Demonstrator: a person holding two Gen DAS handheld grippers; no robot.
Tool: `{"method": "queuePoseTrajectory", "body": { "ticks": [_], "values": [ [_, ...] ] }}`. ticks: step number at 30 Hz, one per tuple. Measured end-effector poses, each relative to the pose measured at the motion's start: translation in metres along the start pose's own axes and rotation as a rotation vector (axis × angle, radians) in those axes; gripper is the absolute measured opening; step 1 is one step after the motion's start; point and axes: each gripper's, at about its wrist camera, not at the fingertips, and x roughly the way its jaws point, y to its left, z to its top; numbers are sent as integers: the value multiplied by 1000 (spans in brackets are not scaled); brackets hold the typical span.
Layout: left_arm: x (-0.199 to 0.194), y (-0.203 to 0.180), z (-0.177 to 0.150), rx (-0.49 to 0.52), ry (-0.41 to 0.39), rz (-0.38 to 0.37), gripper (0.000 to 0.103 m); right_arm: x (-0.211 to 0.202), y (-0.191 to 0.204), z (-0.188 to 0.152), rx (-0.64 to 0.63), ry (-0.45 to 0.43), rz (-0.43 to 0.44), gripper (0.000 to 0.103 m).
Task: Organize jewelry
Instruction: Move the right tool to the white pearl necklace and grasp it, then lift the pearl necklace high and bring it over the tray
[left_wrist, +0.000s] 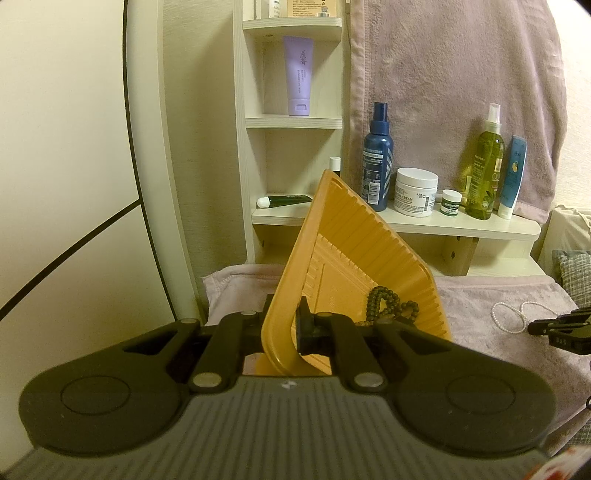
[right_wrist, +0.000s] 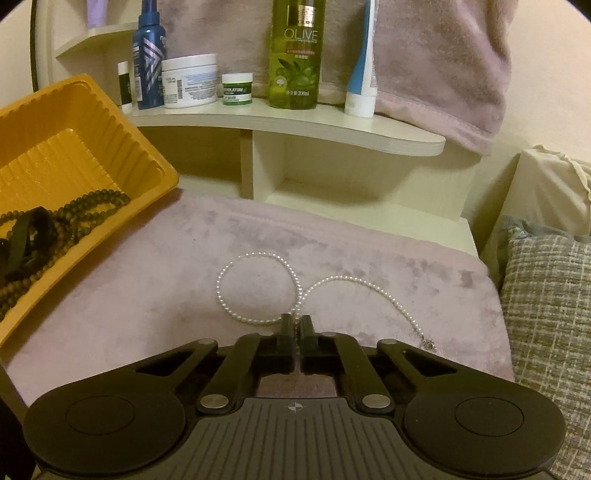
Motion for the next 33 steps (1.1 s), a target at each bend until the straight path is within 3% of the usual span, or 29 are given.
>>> {"method": "queuePoseTrajectory", "body": {
  "ticks": [13, 33],
  "values": [
    [1, -1, 0, -1, 0, -1, 8, -31, 17, 14, 2, -57, -14, 2],
    [-1, -3, 1, -5, -3, -5, 8, -76, 54, 64, -25, -183, 86, 2]
  ]
}}
